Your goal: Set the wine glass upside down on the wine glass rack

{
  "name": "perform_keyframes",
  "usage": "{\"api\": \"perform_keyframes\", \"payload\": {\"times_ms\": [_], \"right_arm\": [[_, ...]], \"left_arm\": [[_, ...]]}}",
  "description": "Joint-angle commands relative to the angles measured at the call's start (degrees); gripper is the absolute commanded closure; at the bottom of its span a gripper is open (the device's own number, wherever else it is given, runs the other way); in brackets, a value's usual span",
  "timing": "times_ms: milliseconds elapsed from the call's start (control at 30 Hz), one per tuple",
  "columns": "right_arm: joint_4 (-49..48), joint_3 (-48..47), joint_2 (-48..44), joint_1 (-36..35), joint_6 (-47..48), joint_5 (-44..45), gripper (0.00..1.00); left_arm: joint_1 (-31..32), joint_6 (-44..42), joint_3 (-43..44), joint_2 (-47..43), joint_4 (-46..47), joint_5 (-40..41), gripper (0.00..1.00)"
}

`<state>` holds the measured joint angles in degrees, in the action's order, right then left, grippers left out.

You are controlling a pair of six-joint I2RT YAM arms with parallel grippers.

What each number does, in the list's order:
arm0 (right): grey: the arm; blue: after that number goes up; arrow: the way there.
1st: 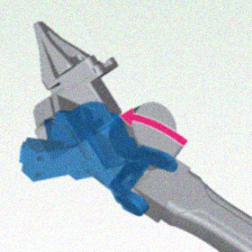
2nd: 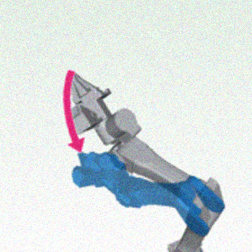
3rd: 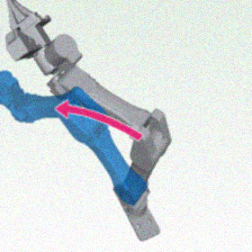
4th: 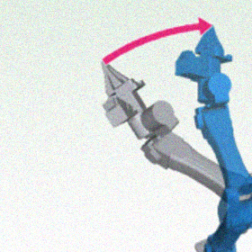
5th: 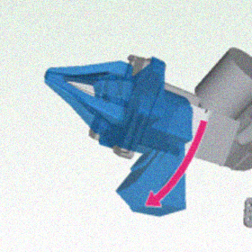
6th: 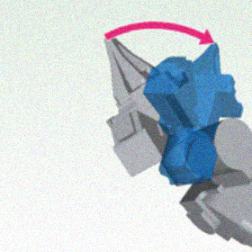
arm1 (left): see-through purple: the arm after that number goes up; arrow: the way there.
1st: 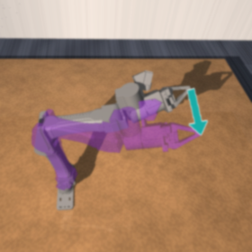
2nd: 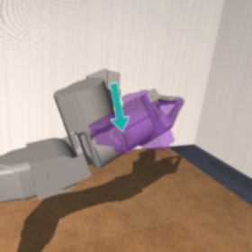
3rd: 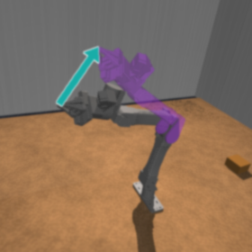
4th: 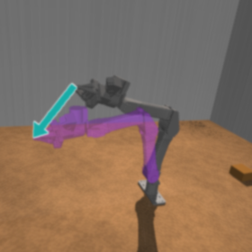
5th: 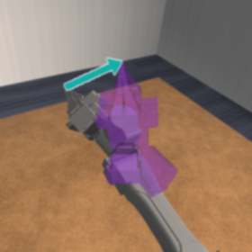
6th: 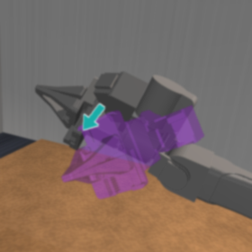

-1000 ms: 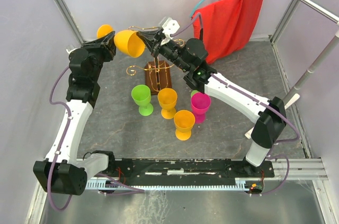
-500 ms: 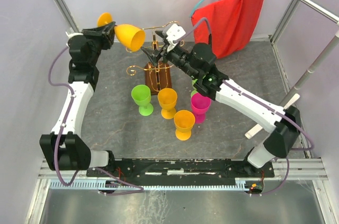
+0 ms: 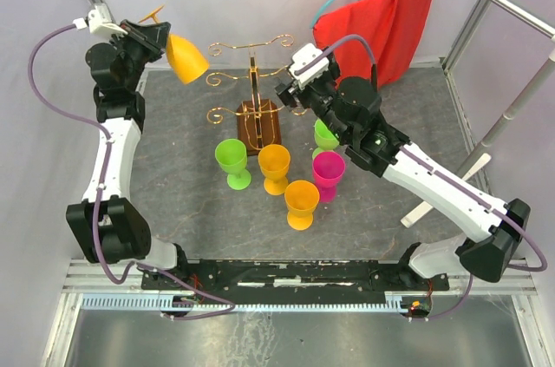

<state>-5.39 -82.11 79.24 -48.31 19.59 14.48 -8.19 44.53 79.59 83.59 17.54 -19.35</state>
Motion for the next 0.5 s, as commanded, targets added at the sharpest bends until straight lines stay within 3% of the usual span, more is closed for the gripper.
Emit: {"api": "perform_keyframes", "payload": {"times_ms": [0,167,467], "right_arm": [[3.32,3.06,-3.6,1.11,2.42,5.61,0.14],[3.82,4.92,-5.04,2.75,1.27,4.93,0.14],[3.05,5.09,-5.49,4.4,0.82,1.28,0.13]], "left_arm": [[-0.17,-25.19,-4.18,-2.88,3.97,4.68,0.97],[-0.18,-31.94,-12.38,-3.08,14.37,5.98,0.97],[0.09,-30.72,-19.38,4.23,33.44,-7.21,0.97]]}}
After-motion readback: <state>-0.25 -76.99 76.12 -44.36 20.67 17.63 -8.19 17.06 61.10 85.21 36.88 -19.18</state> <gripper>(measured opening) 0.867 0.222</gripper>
